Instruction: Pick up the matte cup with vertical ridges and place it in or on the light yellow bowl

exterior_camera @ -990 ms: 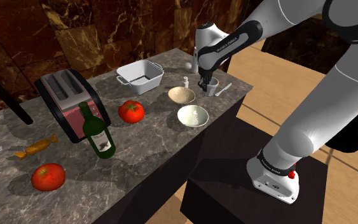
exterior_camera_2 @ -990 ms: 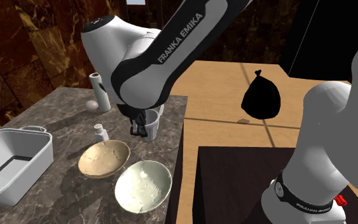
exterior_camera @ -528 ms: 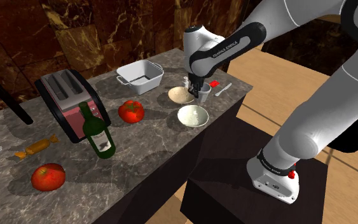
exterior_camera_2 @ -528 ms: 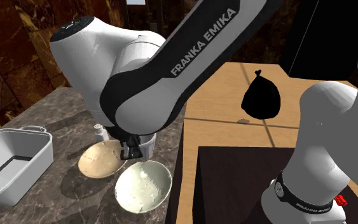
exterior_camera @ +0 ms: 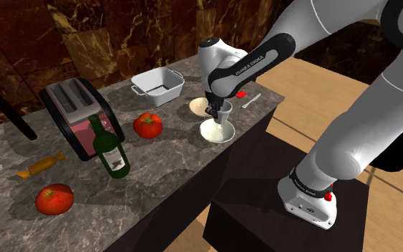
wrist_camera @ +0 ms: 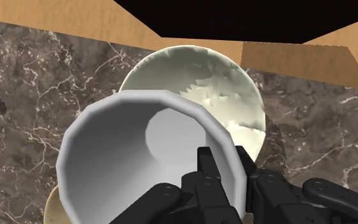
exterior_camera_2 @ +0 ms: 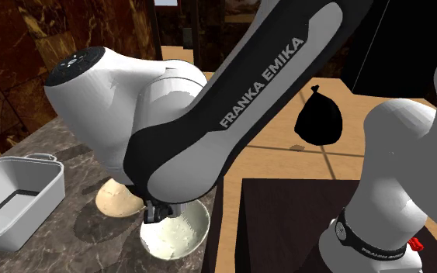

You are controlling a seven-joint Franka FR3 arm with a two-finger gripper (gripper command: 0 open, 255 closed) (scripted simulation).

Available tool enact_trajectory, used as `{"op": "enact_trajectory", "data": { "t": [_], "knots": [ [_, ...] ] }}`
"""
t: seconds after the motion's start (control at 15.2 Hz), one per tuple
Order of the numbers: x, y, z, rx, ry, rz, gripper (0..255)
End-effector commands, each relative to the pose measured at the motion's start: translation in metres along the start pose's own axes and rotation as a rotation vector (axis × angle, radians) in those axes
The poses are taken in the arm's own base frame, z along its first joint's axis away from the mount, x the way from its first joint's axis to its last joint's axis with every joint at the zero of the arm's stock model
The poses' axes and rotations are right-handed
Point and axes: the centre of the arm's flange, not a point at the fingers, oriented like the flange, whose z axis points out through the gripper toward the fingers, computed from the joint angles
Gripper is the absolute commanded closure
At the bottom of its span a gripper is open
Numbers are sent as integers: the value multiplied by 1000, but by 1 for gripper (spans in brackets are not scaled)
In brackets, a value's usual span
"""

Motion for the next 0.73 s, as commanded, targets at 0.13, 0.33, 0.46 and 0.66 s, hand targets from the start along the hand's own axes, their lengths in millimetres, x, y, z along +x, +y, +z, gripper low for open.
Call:
{"op": "enact_trajectory", "data": {
  "t": [0.13,0.33,0.46,0.66],
  "knots": [
    [3,-4,21,0,1,0,255],
    [5,-6,37,0,1,0,255],
    [7,-8,47,0,1,0,255],
    [8,-11,63,0,1,0,255]
  ]
}}
